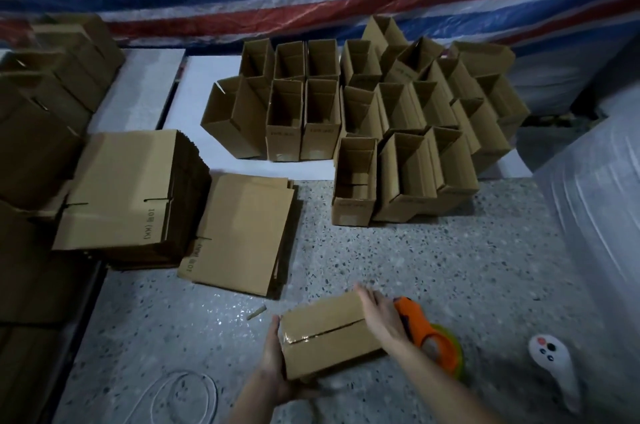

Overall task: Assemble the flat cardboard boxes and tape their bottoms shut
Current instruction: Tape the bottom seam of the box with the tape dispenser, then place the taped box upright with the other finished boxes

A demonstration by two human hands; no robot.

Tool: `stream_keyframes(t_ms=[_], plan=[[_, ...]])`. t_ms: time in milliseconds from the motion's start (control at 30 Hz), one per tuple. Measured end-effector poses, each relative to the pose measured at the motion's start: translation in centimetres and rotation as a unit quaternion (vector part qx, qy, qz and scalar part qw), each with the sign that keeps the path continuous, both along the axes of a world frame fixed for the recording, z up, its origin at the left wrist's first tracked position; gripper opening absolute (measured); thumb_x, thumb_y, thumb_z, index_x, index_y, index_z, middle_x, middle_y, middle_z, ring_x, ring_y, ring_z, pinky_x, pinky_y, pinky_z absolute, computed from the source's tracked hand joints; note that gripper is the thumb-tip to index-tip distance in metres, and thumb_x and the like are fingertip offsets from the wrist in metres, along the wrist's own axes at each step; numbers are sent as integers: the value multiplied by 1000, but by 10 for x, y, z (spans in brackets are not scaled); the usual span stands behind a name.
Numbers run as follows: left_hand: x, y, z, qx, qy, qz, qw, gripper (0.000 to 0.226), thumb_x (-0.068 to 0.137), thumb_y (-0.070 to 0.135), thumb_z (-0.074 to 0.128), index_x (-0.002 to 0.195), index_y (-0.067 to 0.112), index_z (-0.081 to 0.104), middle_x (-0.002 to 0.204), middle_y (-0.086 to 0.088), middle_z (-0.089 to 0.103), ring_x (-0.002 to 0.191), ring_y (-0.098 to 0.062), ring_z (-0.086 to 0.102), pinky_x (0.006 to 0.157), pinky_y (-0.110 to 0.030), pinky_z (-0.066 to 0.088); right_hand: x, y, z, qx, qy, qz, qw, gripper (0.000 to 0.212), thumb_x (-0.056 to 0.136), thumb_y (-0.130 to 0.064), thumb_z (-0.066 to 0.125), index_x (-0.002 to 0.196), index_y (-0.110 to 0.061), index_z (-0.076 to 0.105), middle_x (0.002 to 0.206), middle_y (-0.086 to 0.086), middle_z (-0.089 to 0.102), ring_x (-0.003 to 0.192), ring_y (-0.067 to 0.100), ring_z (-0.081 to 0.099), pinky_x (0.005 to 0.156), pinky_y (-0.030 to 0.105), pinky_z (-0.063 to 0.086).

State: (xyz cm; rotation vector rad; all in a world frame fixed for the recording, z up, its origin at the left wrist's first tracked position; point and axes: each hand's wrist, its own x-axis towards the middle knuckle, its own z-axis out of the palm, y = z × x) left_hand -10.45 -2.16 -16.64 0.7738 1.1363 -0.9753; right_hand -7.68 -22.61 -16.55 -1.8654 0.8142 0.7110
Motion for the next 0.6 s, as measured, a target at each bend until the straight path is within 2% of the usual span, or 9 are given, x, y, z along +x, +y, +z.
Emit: stream_keyframes(t_ms=[100,167,200,267,333,433,500,567,600], plan=[[0,-1,0,-20,-19,-16,1000,84,67,79,56,111,10,76,104,-25,73,78,-42,73,76,-54,56,-4,-14,-1,60,-23,-30,997,48,93,-68,47,121,-33,62,138,-1,57,117,17,52,99,32,34],[6,0,7,-20,-32,-32,999,84,65,77,64,113,9,75,113,-24,71,89,-43,72,76,-52,58,-7,-27,-2,103,-52,-50,992,18,100,-43,51,112,-38,63,141,-2,56,120,13,51,104,32,37],[10,2,11,-1,-36,-45,998,89,65,77,67,118,7,71,116,-23,70,96,-42,71,79,-52,58,-8,-34,-2,120,-73,-49,989,20,101,-28,52,113,-40,63,142,-1,56,123,14,52,105,33,41],[18,6,18,66,-63,-79,993,96,57,76,73,123,6,62,118,-16,67,107,-37,64,90,-49,54,-9,-44,-3,150,-109,-34,982,44,95,-3,52,119,-38,63,143,-1,56,123,11,55,95,28,49],[23,6,23,153,-148,-90,973,95,44,70,85,115,12,61,110,-10,69,103,-29,64,85,-42,53,-8,-48,-4,141,-128,6,982,61,89,10,53,123,-40,60,143,-7,53,127,10,53,95,27,51],[24,3,25,304,-295,-89,901,105,30,58,92,116,16,47,110,-2,63,100,-19,62,80,-37,51,3,-36,-7,51,-145,103,983,58,92,0,63,122,-49,55,139,-16,45,137,12,42,113,39,41],[19,-6,17,364,-385,-97,842,116,31,42,100,124,14,36,117,-2,56,108,-18,58,88,-37,52,11,-18,-4,36,-139,107,984,41,97,-22,64,122,-51,52,135,-12,49,131,11,46,107,29,42],[8,-16,4,366,-422,-67,827,115,39,11,103,130,10,32,121,-8,53,112,-23,58,94,-46,54,17,5,-1,68,-108,82,988,28,99,-43,56,127,-47,54,133,-9,58,116,0,56,91,13,42],[3,-19,-2,368,-426,-72,823,111,44,4,101,131,11,33,121,-7,53,112,-23,60,94,-48,54,19,16,-2,84,-85,67,991,34,99,-51,51,132,-42,56,136,-8,59,110,-7,56,87,9,42]])
